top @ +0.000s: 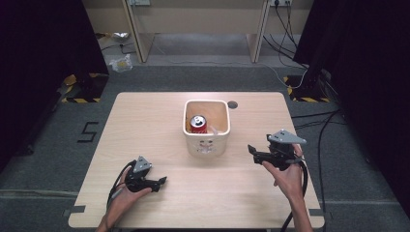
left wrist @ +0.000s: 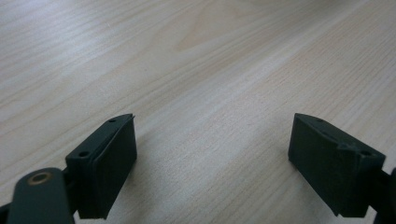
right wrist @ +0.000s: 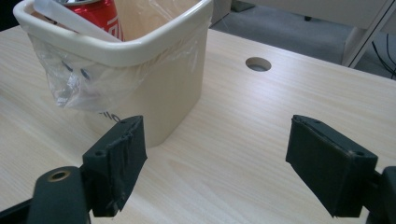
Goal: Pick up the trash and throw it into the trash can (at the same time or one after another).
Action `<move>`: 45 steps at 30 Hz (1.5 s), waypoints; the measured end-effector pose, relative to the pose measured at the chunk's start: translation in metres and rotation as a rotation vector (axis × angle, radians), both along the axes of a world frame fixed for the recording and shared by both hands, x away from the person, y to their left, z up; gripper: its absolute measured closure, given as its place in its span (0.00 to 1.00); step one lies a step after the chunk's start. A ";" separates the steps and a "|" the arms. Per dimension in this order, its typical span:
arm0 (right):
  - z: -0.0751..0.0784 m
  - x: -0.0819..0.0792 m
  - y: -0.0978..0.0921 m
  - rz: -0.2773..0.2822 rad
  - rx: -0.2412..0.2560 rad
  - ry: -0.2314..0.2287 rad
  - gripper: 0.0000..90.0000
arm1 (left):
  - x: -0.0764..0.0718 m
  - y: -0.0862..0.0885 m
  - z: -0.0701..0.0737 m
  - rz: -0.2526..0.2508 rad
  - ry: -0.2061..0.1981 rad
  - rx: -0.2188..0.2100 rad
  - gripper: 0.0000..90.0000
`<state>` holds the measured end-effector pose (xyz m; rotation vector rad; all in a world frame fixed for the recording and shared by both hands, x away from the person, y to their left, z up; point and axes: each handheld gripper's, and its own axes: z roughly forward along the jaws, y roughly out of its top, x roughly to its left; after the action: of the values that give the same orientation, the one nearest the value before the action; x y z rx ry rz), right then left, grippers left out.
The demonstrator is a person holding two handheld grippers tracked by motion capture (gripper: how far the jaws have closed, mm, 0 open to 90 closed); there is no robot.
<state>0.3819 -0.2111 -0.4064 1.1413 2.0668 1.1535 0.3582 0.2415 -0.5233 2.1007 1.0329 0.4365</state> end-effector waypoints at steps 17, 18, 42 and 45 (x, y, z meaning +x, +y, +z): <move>-0.019 -0.010 -0.001 0.006 0.004 0.006 0.22 | 0.000 0.000 0.000 0.000 0.000 0.000 0.16; -0.020 -0.010 -0.001 0.007 0.011 0.010 0.22 | 0.000 0.000 0.000 0.000 0.000 0.000 0.16; -0.073 -0.027 -0.005 0.016 -0.039 0.139 0.21 | 0.000 0.000 0.000 -0.001 -0.001 0.000 0.16; -0.082 -0.030 -0.010 0.011 -0.040 0.156 0.21 | 0.000 0.000 0.000 -0.001 -0.001 0.000 0.16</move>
<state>0.3516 -0.2206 -0.4882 1.2364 2.2051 1.0533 0.3581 0.2414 -0.5233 2.1008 1.0308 0.4370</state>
